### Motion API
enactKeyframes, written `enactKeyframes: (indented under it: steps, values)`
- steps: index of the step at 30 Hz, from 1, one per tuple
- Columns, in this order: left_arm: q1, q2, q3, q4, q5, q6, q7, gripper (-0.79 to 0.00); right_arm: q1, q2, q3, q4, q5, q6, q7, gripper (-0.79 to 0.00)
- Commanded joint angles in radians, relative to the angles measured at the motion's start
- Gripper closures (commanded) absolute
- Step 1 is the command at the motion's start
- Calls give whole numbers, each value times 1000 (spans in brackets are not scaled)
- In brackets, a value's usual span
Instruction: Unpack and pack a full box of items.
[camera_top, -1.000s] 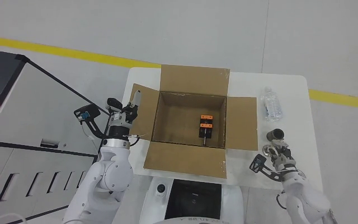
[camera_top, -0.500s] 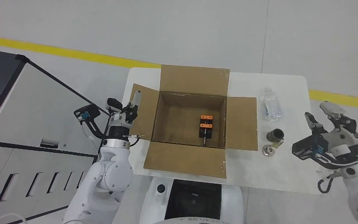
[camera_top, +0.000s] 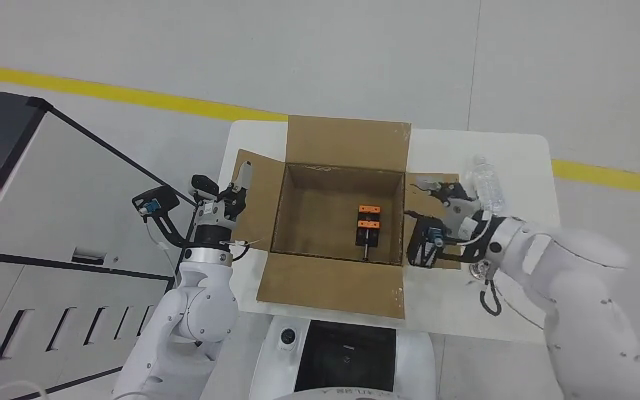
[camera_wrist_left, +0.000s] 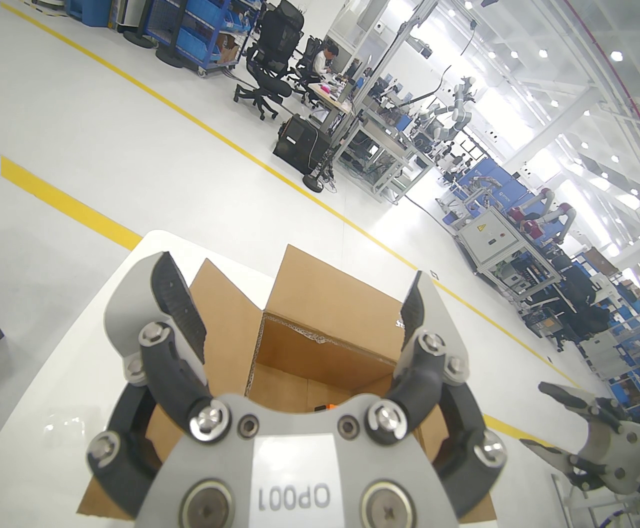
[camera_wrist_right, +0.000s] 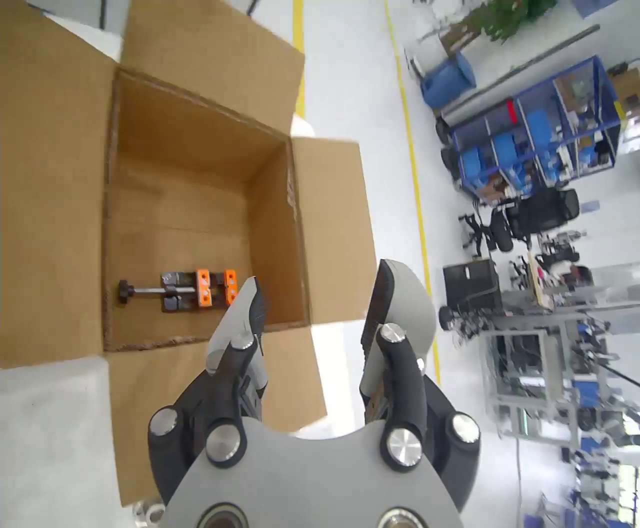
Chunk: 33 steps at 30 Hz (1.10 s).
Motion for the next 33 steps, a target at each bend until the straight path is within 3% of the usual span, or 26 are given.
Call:
enactKeyframes:
  steps: [1,8,9,10,15,22,27,33]
  values:
    - [0,0,0,0,0,0,0,-785,-3,0,2,-3,-20,0,-71,-785]
    - [0,0,0,0,0,0,0,-785,-5,0,-4,0,-17,-2,-76,-785]
    - [0,0,0,0,0,0,0,-785,-5,3,-32,28,-21,-2,-85,-496]
    - [0,0,0,0,0,0,0,-785,19,8,-66,55,-55,-2,-73,-382]
    - [0,0,0,0,0,0,0,-785,192,19,-119,252,106,-2,-249,-308]
    - [0,0,0,0,0,0,0,-785,427,61,-424,571,237,-2,-313,-314]
    - [0,0,0,0,0,0,0,-785,568,88,-620,740,365,-2,-249,-305]
    - [0,0,0,0,0,0,0,-785,725,70,-823,859,510,-2,-89,-323]
